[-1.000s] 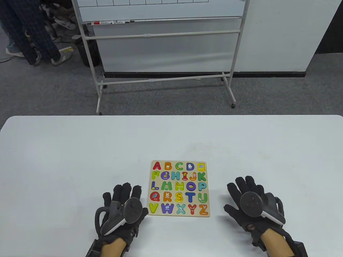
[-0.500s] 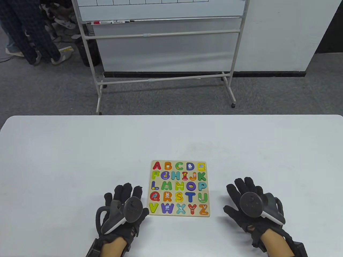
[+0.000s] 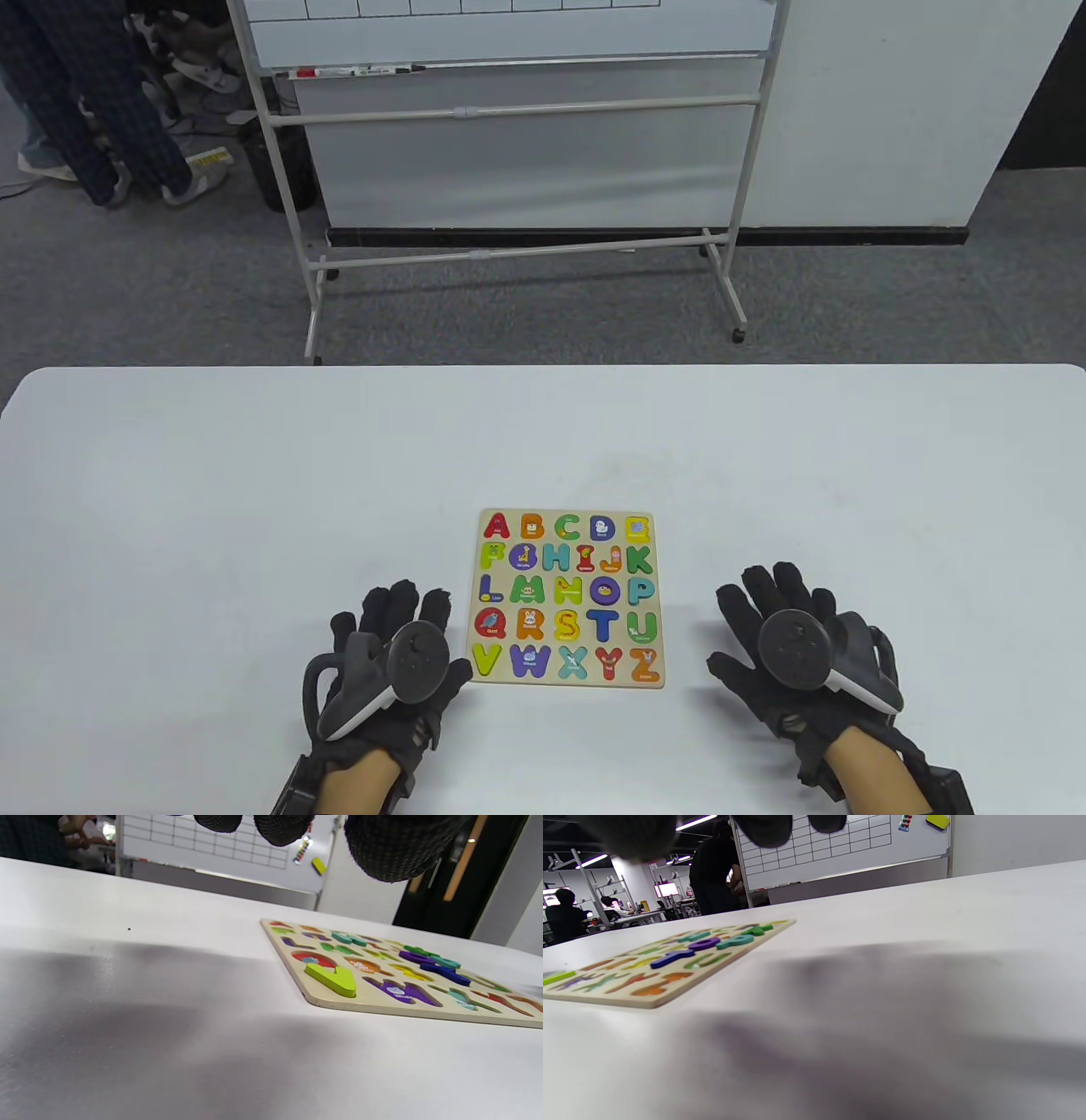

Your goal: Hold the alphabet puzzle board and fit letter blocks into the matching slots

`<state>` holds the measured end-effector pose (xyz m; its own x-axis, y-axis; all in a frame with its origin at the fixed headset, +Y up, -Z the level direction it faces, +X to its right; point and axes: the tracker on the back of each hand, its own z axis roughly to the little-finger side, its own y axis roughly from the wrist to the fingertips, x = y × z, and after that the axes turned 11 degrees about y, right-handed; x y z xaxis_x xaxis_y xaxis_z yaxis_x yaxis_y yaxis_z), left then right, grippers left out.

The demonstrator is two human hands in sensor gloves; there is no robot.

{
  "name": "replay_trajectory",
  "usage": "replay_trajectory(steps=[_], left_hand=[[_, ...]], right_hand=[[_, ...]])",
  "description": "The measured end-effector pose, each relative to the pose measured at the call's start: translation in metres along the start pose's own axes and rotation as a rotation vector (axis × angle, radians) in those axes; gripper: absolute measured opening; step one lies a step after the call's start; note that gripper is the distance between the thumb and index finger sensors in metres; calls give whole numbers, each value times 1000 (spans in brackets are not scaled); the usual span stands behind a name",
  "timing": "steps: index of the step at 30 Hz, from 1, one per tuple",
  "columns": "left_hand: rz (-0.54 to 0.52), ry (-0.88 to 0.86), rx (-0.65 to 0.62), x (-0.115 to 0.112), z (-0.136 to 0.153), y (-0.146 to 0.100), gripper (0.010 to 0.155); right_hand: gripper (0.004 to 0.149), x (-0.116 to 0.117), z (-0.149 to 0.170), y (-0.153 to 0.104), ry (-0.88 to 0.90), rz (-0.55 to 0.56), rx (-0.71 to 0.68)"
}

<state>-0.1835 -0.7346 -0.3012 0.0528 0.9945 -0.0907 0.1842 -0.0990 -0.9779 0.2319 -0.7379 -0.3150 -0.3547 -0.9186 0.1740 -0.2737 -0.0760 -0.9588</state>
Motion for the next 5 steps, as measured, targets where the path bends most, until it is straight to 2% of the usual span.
replay_trajectory(steps=[5], left_hand=[[0,-6,-3,-1,0,0,83]], right_hand=[[82,1,-1,0,-3,-5,1]])
